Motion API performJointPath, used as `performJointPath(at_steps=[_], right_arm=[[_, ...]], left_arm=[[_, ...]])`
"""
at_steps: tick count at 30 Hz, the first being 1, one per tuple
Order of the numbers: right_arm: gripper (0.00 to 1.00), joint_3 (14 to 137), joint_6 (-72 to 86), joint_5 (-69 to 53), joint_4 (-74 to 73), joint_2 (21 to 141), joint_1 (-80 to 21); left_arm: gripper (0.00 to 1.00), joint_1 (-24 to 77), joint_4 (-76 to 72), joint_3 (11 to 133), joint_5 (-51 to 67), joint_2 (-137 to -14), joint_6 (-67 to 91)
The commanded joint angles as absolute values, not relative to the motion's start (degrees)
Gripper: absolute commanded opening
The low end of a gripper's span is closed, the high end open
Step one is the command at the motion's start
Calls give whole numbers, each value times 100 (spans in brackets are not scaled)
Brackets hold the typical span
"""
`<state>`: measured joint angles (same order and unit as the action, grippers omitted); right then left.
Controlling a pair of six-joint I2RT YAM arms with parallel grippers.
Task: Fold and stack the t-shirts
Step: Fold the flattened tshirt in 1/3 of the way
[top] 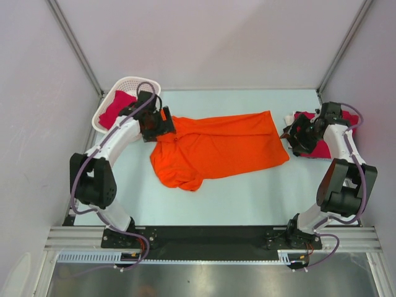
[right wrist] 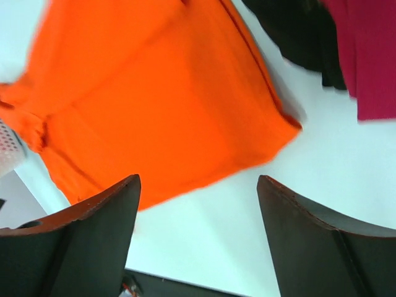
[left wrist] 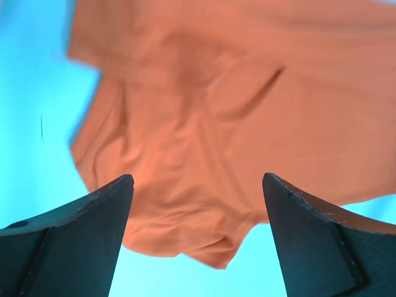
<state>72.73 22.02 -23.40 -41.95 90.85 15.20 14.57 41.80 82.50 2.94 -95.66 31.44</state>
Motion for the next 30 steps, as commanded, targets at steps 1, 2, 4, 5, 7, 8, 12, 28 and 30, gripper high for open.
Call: performJointPath(at_steps=[1, 2, 4, 5, 7, 8, 12, 28, 30], right_arm=[[80, 6926, 2215, -2531, -4254, 8991, 1512], [80, 6934, 2189, -2566, -4289, 9000, 1520], [79, 6970, 2153, -2610, -4289, 8991, 1529], [79, 6987, 2153, -2636, -4280, 8974, 1521], [79, 7005, 2171, -2672, -4245, 8947, 1521], [79, 7005, 2180, -2724, -4245, 8939, 1529], [78, 6961, 2224, -2769, -4184, 8860, 1529], [77, 7295, 2311, -2724, -4113, 9281, 1556], [77, 7321, 2338, -2733, -4061, 9351, 1556]], left_arm=[[89, 1661, 4034, 7751, 184, -9930, 3024], [89, 1696, 4034, 7822, 185, -10036, 3015], [89, 1801, 4008, 8075, 114, -10414, 2980], [89, 1819, 4008, 8190, 140, -10537, 2971], [88, 1898, 4042, 8567, 10, -10915, 2936], [88, 1942, 4086, 8717, -209, -11029, 2849], [89, 2127, 4455, 9604, -895, -11522, 2593], [82, 2197, 4764, 10274, -967, -12357, 2382], [75, 2215, 4799, 10370, -958, -12532, 2391]])
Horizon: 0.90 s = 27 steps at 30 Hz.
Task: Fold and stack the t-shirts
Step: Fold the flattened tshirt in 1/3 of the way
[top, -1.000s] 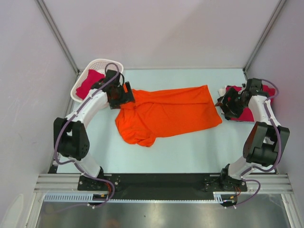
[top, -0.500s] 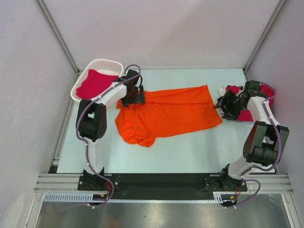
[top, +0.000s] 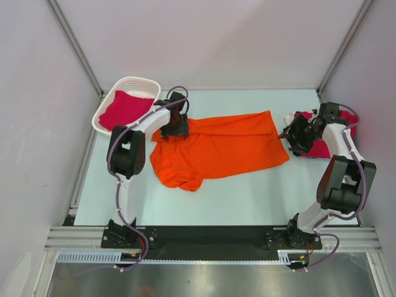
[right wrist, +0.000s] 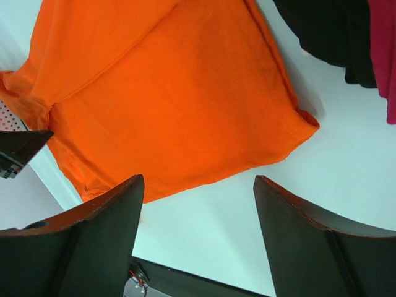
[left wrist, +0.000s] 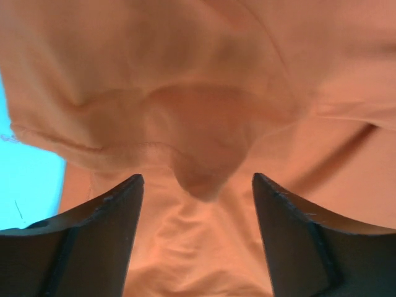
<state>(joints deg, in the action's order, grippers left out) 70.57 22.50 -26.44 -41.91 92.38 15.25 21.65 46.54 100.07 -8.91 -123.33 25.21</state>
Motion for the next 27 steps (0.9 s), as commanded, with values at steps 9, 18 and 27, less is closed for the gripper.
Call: performJointPath(at_steps=[9, 18, 27], right_arm=[[75, 7365, 2382, -2821, -3981, 9510, 1556], [74, 7444, 2399, -2944, -3911, 9747, 1564], [74, 7690, 2285, -3023, -4008, 10072, 1556]], left_arm=[[0, 2294, 4904, 10679, -1019, -12595, 2488], [0, 2522, 5317, 10766, -1476, -12094, 2347], [0, 2856, 5423, 10890, -1855, -12198, 2180]])
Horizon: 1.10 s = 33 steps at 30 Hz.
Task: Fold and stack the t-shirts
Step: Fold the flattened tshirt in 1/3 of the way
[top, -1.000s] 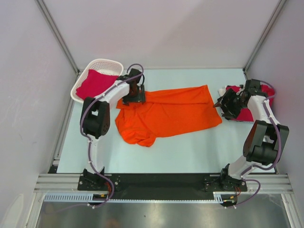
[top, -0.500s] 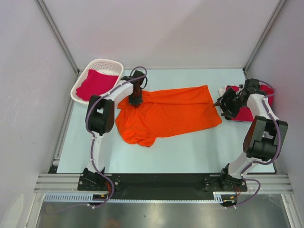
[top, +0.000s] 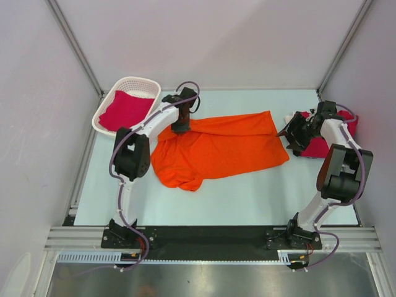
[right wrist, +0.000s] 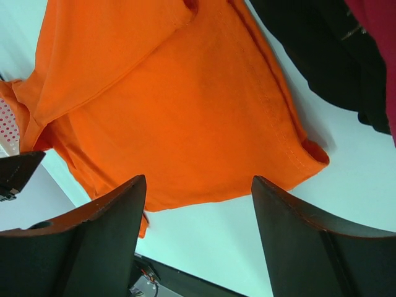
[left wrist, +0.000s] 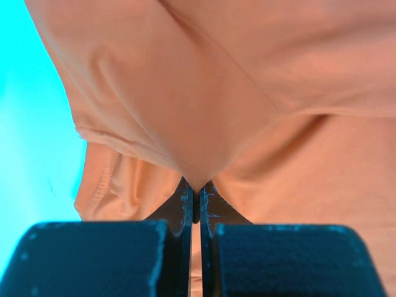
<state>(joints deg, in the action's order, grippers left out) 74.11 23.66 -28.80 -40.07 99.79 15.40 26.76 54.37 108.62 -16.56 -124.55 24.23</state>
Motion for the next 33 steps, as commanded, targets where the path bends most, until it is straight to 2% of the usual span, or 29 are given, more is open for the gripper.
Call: performJointPath(at_steps=[1, 4, 12, 13, 14, 16, 17, 27, 33], right_arm=[[74, 7699, 2285, -3041, -3999, 10090, 1547], [74, 7708, 2294, -3059, -4008, 10125, 1547], [75, 7620, 2215, -2953, -4148, 10099, 1547], [75, 7611, 2215, -2944, -4183, 10099, 1547], [76, 7603, 2206, -2883, -4201, 10081, 1556], [77, 7576, 2171, -2778, -4306, 9959, 1547], [77, 7567, 2153, -2656, -4341, 9897, 1547], [75, 6628, 2215, -2329, -4377, 9369, 1591], [74, 6320, 2206, -2171, -4438, 9343, 1591]], left_arm=[[0, 2848, 5623, 10924, -1846, -12330, 2223], [1, 2891, 6071, 11109, -1863, -12805, 2355], [2, 2980, 6214, 10740, -1943, -12805, 2391], [9, 2979, 6266, 10714, -1942, -12806, 2399], [41, 2979, 6284, 10670, -1925, -12771, 2434], [77, 2988, 6284, 10557, -1933, -12561, 2504], [99, 2980, 6267, 10486, -1968, -12438, 2635], [100, 2909, 5977, 9011, -1715, -10382, 2997], [100, 2874, 5293, 7307, -564, -9617, 2989]])
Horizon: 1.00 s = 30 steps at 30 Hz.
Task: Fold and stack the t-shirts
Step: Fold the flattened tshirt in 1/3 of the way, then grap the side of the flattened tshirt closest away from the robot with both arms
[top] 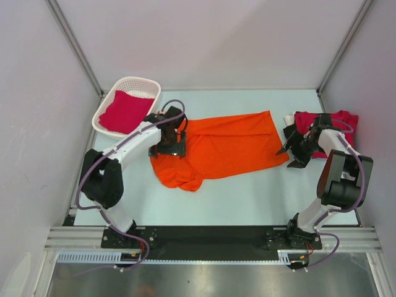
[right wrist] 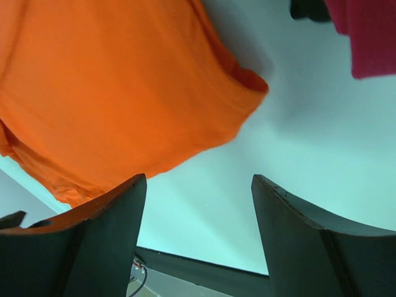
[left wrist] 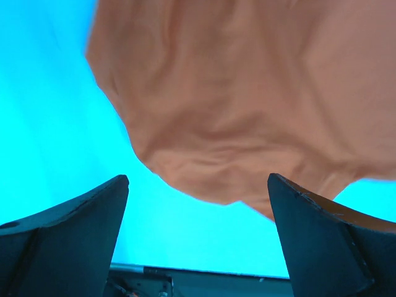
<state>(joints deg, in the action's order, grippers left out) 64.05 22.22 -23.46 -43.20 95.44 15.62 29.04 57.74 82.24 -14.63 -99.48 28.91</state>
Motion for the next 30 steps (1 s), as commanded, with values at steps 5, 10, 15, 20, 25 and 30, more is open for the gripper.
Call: performJointPath(at_steps=[5, 10, 15, 20, 25, 30], right_arm=[[73, 6205, 2118, -2074, -4570, 9264, 1600], [73, 6152, 2057, -1838, -4737, 9123, 1600], [73, 6135, 2039, -1767, -4764, 9044, 1608], [72, 6117, 2022, -1775, -4781, 9035, 1617], [73, 6065, 2004, -1696, -4773, 9026, 1635], [72, 5994, 2188, -1407, -4597, 9079, 1687]], left_arm=[[97, 2909, 4852, 6672, 86, -9343, 2848], [87, 3137, 4790, 6451, 360, -9229, 2777], [88, 3742, 4860, 6688, 36, -9027, 2646], [86, 4200, 4878, 6829, -105, -9053, 2339], [83, 4614, 4975, 6882, -290, -9237, 2110], [81, 4877, 5010, 7074, -325, -9553, 1934]])
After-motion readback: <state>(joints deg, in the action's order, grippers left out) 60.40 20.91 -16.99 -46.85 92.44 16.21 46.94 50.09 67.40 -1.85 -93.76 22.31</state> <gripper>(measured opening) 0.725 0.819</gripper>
